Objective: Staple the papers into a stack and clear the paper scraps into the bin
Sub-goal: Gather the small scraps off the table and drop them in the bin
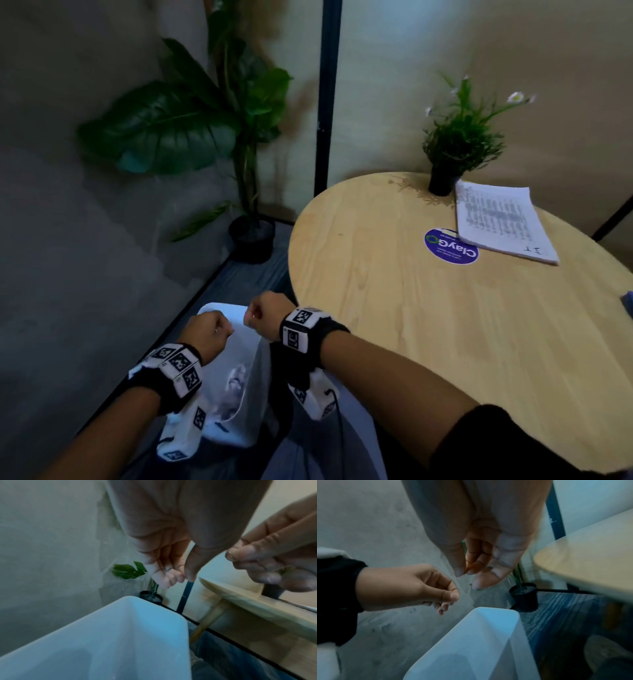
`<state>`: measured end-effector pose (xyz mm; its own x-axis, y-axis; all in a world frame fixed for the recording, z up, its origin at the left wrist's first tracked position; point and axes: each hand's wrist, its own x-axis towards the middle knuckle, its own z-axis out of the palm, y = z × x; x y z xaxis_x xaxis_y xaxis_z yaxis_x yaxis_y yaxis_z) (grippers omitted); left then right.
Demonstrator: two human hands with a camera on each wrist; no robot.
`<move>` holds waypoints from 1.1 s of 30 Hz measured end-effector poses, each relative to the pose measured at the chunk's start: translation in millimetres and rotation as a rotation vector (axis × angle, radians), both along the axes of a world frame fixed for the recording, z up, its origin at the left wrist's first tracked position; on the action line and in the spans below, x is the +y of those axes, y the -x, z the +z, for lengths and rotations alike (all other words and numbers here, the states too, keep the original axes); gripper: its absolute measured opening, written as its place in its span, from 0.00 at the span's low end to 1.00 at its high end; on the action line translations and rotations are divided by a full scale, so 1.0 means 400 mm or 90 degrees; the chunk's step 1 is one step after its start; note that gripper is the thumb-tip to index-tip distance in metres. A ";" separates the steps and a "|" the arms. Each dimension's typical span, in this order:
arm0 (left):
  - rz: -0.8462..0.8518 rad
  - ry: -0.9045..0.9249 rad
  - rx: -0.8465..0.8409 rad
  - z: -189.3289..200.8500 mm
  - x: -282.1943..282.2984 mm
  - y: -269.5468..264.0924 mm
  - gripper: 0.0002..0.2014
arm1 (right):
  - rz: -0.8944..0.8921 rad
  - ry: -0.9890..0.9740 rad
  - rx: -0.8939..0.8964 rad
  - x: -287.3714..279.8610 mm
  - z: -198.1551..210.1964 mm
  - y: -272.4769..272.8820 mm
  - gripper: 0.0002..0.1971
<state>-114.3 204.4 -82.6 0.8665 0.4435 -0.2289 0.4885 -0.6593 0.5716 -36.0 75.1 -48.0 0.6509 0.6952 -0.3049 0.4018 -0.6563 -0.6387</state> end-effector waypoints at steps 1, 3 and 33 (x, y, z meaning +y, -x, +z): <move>0.018 0.006 0.008 -0.010 0.021 0.011 0.15 | 0.007 0.011 0.005 0.034 -0.009 0.007 0.14; 0.037 0.014 0.019 -0.032 0.055 0.028 0.14 | 0.008 0.032 0.017 0.090 -0.033 0.018 0.14; -0.078 -0.041 0.046 -0.015 0.025 0.014 0.17 | -0.038 0.021 0.008 0.023 -0.034 0.026 0.15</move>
